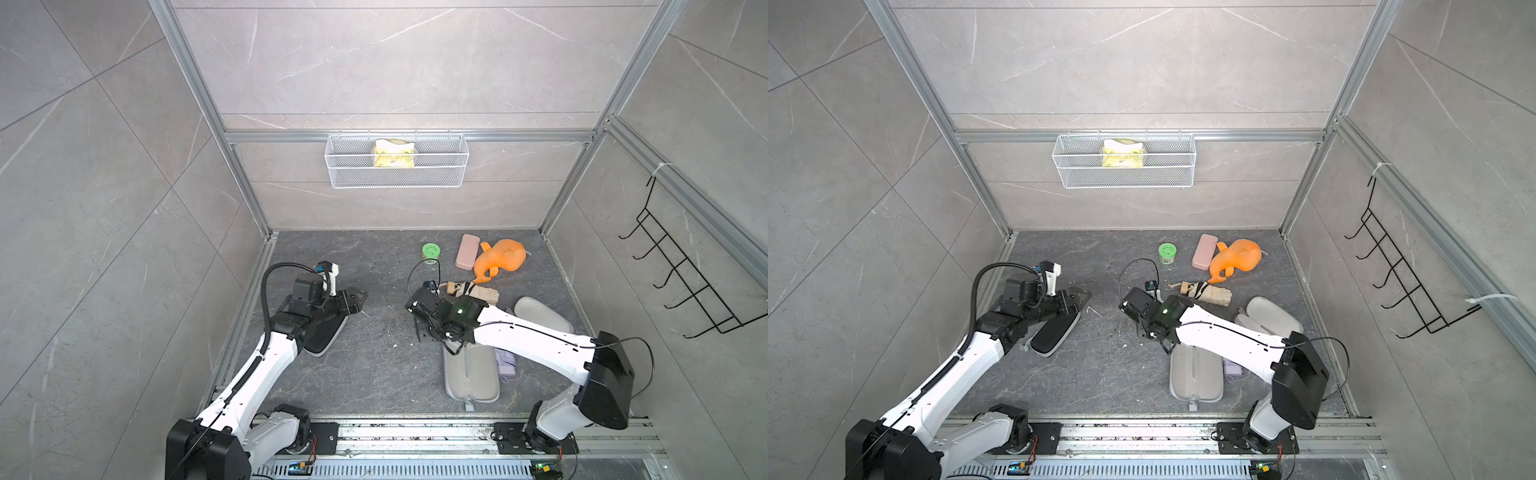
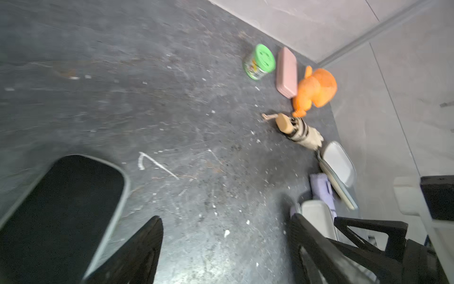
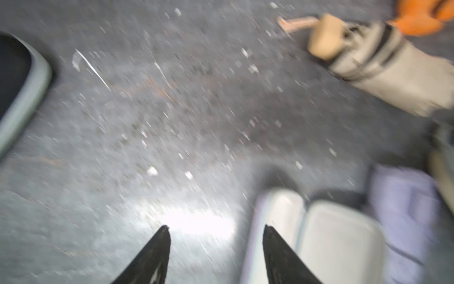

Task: Put umbrellas into zippered umbrella sleeves
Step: Move the umbrella sleeve at the center of the board.

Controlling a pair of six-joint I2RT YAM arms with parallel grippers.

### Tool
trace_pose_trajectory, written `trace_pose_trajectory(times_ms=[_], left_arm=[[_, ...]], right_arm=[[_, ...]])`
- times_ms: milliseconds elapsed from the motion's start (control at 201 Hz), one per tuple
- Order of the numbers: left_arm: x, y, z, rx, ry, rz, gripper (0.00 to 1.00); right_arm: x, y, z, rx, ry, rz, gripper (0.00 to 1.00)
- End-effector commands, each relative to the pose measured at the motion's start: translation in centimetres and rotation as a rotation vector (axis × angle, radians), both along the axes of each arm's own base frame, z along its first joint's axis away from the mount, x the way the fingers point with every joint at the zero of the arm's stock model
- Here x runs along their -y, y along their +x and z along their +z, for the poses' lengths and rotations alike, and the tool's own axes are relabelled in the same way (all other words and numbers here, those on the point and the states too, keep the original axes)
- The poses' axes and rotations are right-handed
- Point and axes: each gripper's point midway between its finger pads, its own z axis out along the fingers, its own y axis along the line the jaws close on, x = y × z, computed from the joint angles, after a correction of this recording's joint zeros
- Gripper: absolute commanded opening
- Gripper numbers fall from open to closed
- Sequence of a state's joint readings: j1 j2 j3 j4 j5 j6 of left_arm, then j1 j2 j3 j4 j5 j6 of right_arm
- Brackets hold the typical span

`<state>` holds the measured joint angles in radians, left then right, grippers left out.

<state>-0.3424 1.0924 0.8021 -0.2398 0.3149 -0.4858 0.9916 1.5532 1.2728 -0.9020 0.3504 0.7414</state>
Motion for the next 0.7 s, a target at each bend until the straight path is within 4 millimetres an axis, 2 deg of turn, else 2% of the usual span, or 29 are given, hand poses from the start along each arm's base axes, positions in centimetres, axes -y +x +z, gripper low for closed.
trace_pose_trajectory(times_ms=[0,105,244,339,393,503,607,692], left_arm=[[3.1,0.8,0.7,0.062,-0.018,-0.074,0.82],[3.8,0.8,-0.7,0.041,0.025,-0.077,0.8],[2.3,0.7,-1.8,0.047,0.073,-0.013,0.8],[1.7,0.5,-2.2,0.051,0.095,0.01,0.8],[1.3,0.4,-2.3,0.043,0.105,0.023,0.8],[0.6,0.1,-2.8,0.04,0.119,0.052,0.8],[-0.1,0.0,-3.1,0.044,0.128,0.087,0.8],[-0.8,0.1,-3.1,0.053,0.138,0.126,0.77]], right_arm=[[4.2,-3.8,-2.6,-0.083,-0.176,-0.067,0.64],[4.3,-5.5,-5.0,-0.12,-0.212,-0.099,0.64],[3.9,-6.2,-7.2,-0.14,-0.203,-0.113,0.63],[3.0,-6.0,-9.1,-0.157,-0.198,-0.082,0.6],[2.9,-5.8,-10.0,-0.169,-0.227,-0.064,0.54],[2.2,-5.2,-10.9,-0.168,-0.247,-0.038,0.34],[0.5,-4.3,-10.1,-0.14,-0.204,-0.015,0.19],[-2.1,-2.7,-9.0,-0.092,-0.143,0.018,0.14]])
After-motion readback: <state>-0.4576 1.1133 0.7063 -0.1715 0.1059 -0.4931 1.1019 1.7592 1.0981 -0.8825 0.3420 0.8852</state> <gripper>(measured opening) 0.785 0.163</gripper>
